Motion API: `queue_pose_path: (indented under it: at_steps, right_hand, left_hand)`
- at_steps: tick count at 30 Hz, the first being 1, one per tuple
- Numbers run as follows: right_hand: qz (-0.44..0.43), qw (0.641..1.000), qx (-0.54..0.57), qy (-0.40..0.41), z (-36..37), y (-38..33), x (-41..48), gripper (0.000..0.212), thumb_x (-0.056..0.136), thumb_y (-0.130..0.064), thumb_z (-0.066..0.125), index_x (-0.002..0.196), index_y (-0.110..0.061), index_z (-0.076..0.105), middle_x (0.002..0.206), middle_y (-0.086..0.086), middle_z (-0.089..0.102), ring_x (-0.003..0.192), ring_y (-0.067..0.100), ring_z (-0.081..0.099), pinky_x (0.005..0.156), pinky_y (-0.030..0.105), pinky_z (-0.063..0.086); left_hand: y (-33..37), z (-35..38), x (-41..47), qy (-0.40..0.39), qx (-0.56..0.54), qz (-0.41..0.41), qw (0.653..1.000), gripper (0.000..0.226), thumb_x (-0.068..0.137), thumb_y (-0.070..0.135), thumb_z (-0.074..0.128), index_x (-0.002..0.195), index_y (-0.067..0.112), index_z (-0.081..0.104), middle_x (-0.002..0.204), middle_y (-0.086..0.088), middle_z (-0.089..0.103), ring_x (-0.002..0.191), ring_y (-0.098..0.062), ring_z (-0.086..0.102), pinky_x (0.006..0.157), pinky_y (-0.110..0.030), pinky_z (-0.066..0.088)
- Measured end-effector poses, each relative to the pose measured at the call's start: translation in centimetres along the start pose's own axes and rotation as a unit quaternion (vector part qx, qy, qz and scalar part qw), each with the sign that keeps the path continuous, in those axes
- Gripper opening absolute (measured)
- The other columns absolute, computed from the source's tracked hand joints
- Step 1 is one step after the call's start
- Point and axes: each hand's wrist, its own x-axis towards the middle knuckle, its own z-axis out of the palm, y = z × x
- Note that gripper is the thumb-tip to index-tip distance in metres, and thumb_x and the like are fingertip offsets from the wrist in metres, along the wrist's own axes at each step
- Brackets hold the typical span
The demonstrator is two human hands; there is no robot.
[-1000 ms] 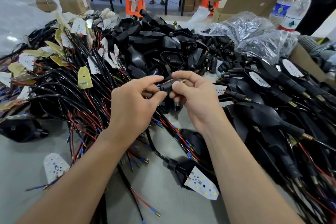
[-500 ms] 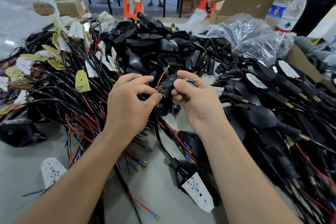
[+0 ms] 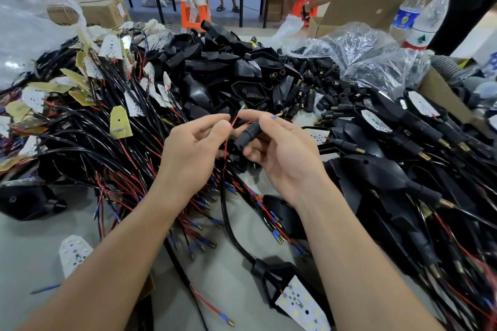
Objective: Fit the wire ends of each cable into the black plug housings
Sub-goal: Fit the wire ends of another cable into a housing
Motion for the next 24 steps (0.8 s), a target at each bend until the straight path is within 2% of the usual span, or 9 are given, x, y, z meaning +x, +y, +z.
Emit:
queue_pose_path:
  at_steps: [2,6,8,11,12,15,20,22,24]
  right_hand:
    - [0.004,0.999,-0.037,-0.010,-0.1,0.1,0.0,0.032,0.108,-0.012,0.043,0.108,-0.006,0.074,0.081,0.012,0.073,0.055,0.017,0.055,0.054,0.024,0.042]
    - [-0.002,0.999,-0.032,0.029,-0.3,0.2,0.1,0.030,0.107,-0.010,0.045,0.105,-0.004,0.074,0.084,0.018,0.071,0.054,0.016,0.056,0.051,0.023,0.043]
    - [-0.015,0.996,0.019,0.083,-0.5,0.1,0.3,0.028,0.107,-0.012,0.047,0.104,-0.004,0.073,0.085,0.018,0.071,0.053,0.014,0.057,0.050,0.021,0.046]
    - [-0.018,0.988,0.073,0.137,-1.0,-0.2,0.5,0.024,0.105,-0.011,0.051,0.100,-0.005,0.074,0.088,0.018,0.069,0.052,0.013,0.059,0.049,0.020,0.048]
    - [-0.018,0.987,0.073,0.142,-1.1,-0.2,0.5,0.024,0.105,-0.011,0.052,0.100,-0.005,0.075,0.090,0.019,0.069,0.053,0.013,0.059,0.050,0.020,0.048]
    - [-0.020,0.988,0.065,0.139,-1.0,-0.2,0.4,0.025,0.106,-0.011,0.050,0.100,-0.005,0.074,0.094,0.020,0.070,0.054,0.014,0.061,0.053,0.021,0.050]
    - [-0.031,0.988,0.076,0.132,-1.2,-0.1,0.4,0.031,0.109,-0.013,0.045,0.096,-0.006,0.072,0.083,0.014,0.075,0.057,0.015,0.065,0.056,0.021,0.054]
    - [-0.034,0.987,0.080,0.135,-1.1,0.0,0.4,0.032,0.110,-0.013,0.043,0.096,-0.005,0.071,0.080,0.013,0.074,0.058,0.015,0.066,0.056,0.021,0.054]
    - [-0.034,0.985,0.087,0.142,-1.1,0.1,0.5,0.033,0.110,-0.013,0.043,0.096,-0.004,0.071,0.079,0.012,0.074,0.058,0.016,0.066,0.056,0.021,0.054]
  left_hand:
    - [0.0,0.2,0.1,-0.023,-0.065,-0.026,0.997,0.019,0.099,0.015,0.066,0.112,0.020,0.079,0.092,-0.001,0.081,0.084,-0.012,0.077,0.075,-0.028,0.062]
    - [0.2,-0.2,0.4,0.033,-0.105,-0.039,0.993,0.029,0.087,-0.002,0.075,0.083,0.026,0.084,0.080,-0.008,0.080,0.072,-0.015,0.073,0.070,-0.020,0.058]
    - [0.1,-0.7,0.6,0.049,-0.092,-0.027,0.994,0.032,0.084,0.000,0.077,0.078,0.030,0.084,0.078,-0.007,0.079,0.074,-0.017,0.073,0.070,-0.021,0.058]
    - [0.0,-0.7,0.6,0.033,-0.047,-0.006,0.998,0.022,0.078,0.012,0.081,0.079,0.034,0.084,0.077,-0.007,0.078,0.076,-0.019,0.070,0.077,-0.034,0.058]
    - [-0.2,-0.6,0.4,0.028,-0.018,0.002,0.999,0.018,0.076,0.019,0.081,0.079,0.036,0.083,0.076,-0.008,0.077,0.073,-0.020,0.067,0.075,-0.036,0.056]
    - [-0.4,-0.2,0.1,0.032,0.077,0.031,0.996,0.021,0.077,0.027,0.077,0.078,0.048,0.080,0.067,0.000,0.074,0.060,-0.016,0.058,0.059,-0.026,0.046]
    - [0.0,-0.1,-0.3,0.059,0.113,0.056,0.990,0.027,0.079,0.027,0.075,0.078,0.054,0.077,0.063,0.014,0.072,0.046,-0.003,0.050,0.042,-0.013,0.036]
    - [0.1,0.0,-0.4,0.068,0.109,0.056,0.990,0.028,0.080,0.026,0.075,0.077,0.054,0.077,0.062,0.015,0.071,0.043,-0.003,0.048,0.041,-0.014,0.034]
    - [0.1,0.1,-0.4,0.066,0.083,0.055,0.993,0.028,0.080,0.024,0.076,0.077,0.052,0.078,0.064,0.011,0.072,0.049,-0.004,0.052,0.047,-0.019,0.040]
